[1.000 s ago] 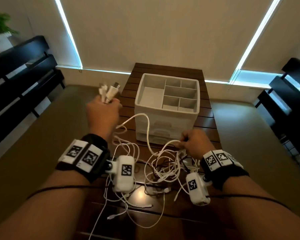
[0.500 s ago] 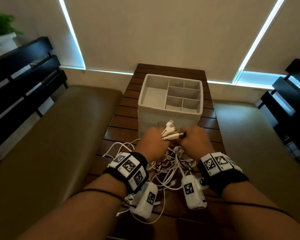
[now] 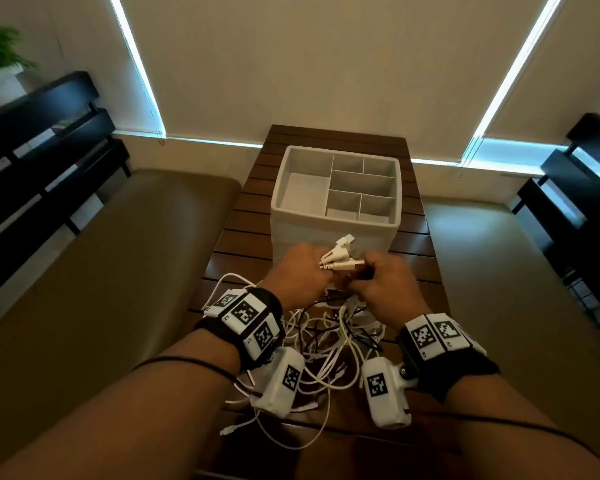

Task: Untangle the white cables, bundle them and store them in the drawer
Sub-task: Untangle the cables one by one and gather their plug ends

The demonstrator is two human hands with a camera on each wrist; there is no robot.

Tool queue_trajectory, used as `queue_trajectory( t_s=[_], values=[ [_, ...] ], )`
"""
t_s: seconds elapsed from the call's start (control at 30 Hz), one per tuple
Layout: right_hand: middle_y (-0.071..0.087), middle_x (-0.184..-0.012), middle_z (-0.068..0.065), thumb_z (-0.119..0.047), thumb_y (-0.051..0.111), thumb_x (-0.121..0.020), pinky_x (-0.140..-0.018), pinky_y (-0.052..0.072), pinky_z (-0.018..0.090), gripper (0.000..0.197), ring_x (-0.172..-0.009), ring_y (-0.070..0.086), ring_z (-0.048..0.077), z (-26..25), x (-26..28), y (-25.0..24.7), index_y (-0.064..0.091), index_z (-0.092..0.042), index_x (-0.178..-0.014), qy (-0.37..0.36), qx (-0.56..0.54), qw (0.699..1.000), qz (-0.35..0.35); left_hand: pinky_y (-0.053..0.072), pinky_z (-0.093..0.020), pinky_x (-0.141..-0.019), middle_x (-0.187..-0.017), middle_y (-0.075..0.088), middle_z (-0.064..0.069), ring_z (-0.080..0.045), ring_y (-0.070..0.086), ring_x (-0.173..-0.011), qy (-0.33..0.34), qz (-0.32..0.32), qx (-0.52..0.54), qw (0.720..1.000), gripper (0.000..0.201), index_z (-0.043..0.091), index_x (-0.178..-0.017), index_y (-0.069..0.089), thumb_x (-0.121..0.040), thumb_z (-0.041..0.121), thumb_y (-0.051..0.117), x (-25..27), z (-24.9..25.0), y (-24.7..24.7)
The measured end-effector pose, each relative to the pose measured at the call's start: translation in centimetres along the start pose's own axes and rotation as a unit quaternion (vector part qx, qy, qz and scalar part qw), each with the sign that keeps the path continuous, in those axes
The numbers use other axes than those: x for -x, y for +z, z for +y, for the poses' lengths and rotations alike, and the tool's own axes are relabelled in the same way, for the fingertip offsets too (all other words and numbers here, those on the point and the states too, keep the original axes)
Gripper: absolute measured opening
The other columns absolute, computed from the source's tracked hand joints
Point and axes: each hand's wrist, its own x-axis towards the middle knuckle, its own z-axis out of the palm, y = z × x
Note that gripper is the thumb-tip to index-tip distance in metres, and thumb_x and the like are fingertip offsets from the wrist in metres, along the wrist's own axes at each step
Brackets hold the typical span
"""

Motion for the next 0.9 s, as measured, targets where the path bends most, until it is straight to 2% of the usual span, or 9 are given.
queue_trajectory(
  t_s=[0.1, 0.27, 0.33, 0.43, 0.57, 0.63, 0.73, 0.8, 0.9],
  values=[
    [0.066, -0.071, 0.000, -0.018, 0.077, -0.077, -0.059, 0.048, 0.022, 0.016, -0.065, 0.062, 0.011, 1.5, 0.1, 1.0, 0.063, -0.014, -0.073, 0.054, 0.007, 0.998, -0.035, 0.038, -0.016, -0.048, -0.065, 0.061, 0.006, -0.001, 0.050, -0.050, 0.020, 0.086, 0.040, 0.995, 0.009, 0.015, -0.092, 0.072, -0.090, 0.022, 0.066, -0.1, 1.7, -1.2],
    [0.067, -0.075, 0.001, -0.027, 0.070, -0.084, -0.069, 0.054, 0.034, 0.014, -0.071, 0.064, 0.015, 3.5, 0.2, 1.8, 0.066, -0.016, -0.076, 0.089, 0.067, 0.988, -0.106, 0.033, -0.009, -0.046, -0.061, 0.059, 0.007, 0.001, 0.047, -0.046, 0.054, 0.164, 0.005, 0.985, 0.018, 0.010, -0.084, 0.074, -0.089, 0.027, 0.067, 0.0, 3.0, -5.0],
    [0.061, -0.073, -0.003, -0.024, 0.070, -0.084, -0.068, 0.050, 0.033, 0.018, -0.071, 0.059, 0.015, 2.9, 0.0, 1.7, 0.062, -0.018, -0.069, 0.060, 0.088, 0.992, -0.069, 0.032, -0.008, -0.047, -0.060, 0.057, 0.010, 0.000, 0.049, -0.050, 0.040, 0.178, -0.027, 0.983, 0.019, 0.011, -0.085, 0.075, -0.089, 0.028, 0.067, 0.5, 2.6, -5.8],
    [0.064, -0.072, 0.000, -0.020, 0.070, -0.085, -0.062, 0.050, 0.029, 0.018, -0.066, 0.060, 0.013, 2.2, -0.2, 1.2, 0.061, -0.021, -0.069, 0.036, 0.009, 0.999, 0.037, 0.038, -0.014, -0.054, -0.067, 0.065, 0.004, -0.005, 0.056, -0.058, 0.014, 0.214, -0.005, 0.977, 0.015, 0.012, -0.090, 0.075, -0.088, 0.024, 0.068, 0.9, 1.6, -7.3],
    [0.067, -0.080, 0.002, -0.021, 0.064, -0.088, -0.071, 0.052, 0.034, 0.013, -0.075, 0.063, 0.018, 1.6, -0.7, 1.2, 0.060, -0.022, -0.076, 0.041, 0.071, 0.993, -0.089, 0.035, -0.009, -0.045, -0.060, 0.059, 0.011, 0.003, 0.052, -0.048, 0.026, 0.219, 0.000, 0.975, 0.009, 0.016, -0.087, 0.074, -0.087, 0.023, 0.070, 1.9, 2.8, -7.1],
    [0.066, -0.081, 0.002, -0.019, 0.056, -0.093, -0.067, 0.053, 0.037, 0.016, -0.074, 0.063, 0.021, 0.3, -1.1, 0.8, 0.054, -0.022, -0.078, 0.014, 0.044, 0.998, -0.034, 0.033, -0.008, -0.045, -0.058, 0.057, 0.014, 0.005, 0.051, -0.048, 0.037, 0.264, 0.008, 0.964, 0.008, 0.019, -0.083, 0.073, -0.088, 0.024, 0.069, 2.5, 3.6, -7.7],
    [0.066, -0.078, -0.003, -0.020, 0.053, -0.095, -0.061, 0.054, 0.034, 0.019, -0.069, 0.063, 0.016, 0.0, -1.4, 0.3, 0.053, -0.027, -0.078, 0.006, -0.057, 0.995, 0.077, 0.034, -0.012, -0.045, -0.063, 0.061, 0.006, -0.004, 0.052, -0.054, 0.021, 0.275, -0.032, 0.961, 0.007, 0.024, -0.084, 0.072, -0.086, 0.030, 0.070, 3.1, 3.7, -10.7],
    [0.065, -0.077, 0.001, -0.024, 0.058, -0.092, -0.066, 0.055, 0.040, 0.013, -0.071, 0.062, 0.020, 0.2, -1.2, -0.2, 0.056, -0.024, -0.079, 0.011, -0.026, 0.998, 0.057, 0.036, -0.016, -0.050, -0.066, 0.061, 0.003, -0.012, 0.058, -0.061, -0.009, 0.236, -0.120, 0.964, 0.005, 0.026, -0.086, 0.071, -0.082, 0.028, 0.073, 3.0, 3.0, -12.1],
    [0.066, -0.074, 0.013, -0.016, 0.062, -0.090, -0.061, 0.052, 0.037, 0.011, -0.065, 0.061, 0.021, -0.6, -1.1, -0.4, 0.060, -0.011, -0.080, 0.003, -0.036, 0.999, -0.001, 0.039, -0.026, -0.061, -0.082, 0.069, -0.006, -0.027, 0.066, -0.079, -0.069, 0.215, -0.215, 0.950, 0.013, 0.019, -0.091, 0.072, -0.079, 0.021, 0.070, 2.5, 1.7, -11.2]
  ],
)
